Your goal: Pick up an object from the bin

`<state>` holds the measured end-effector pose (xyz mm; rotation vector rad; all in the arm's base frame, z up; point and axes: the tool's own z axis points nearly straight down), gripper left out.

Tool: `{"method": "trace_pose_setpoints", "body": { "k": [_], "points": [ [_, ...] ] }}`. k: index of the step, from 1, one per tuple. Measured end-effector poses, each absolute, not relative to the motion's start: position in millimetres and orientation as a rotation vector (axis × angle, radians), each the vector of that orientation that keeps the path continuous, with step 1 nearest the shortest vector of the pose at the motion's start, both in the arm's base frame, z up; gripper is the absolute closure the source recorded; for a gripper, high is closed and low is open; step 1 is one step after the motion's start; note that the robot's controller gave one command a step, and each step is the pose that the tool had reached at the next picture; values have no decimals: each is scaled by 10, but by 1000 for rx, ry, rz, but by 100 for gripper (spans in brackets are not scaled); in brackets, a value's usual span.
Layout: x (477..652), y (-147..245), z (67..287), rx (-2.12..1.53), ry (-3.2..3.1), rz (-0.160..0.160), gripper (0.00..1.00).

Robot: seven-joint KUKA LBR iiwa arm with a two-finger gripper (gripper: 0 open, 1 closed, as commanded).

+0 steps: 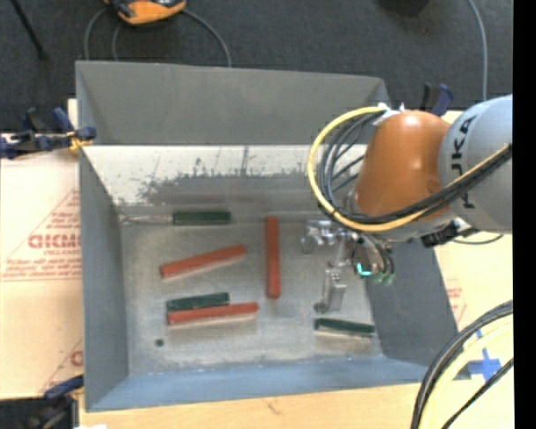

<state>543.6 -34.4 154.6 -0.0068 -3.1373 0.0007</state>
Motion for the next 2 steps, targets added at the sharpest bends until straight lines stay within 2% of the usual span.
{"method": "trace_pose_setpoints", "body": {
  "k": [1,2],
  "points": [
    [5454,-345,1589,-6,-3145,2,0],
    [5479,-292,1437,117,-3149,4,0]
  ]
}}
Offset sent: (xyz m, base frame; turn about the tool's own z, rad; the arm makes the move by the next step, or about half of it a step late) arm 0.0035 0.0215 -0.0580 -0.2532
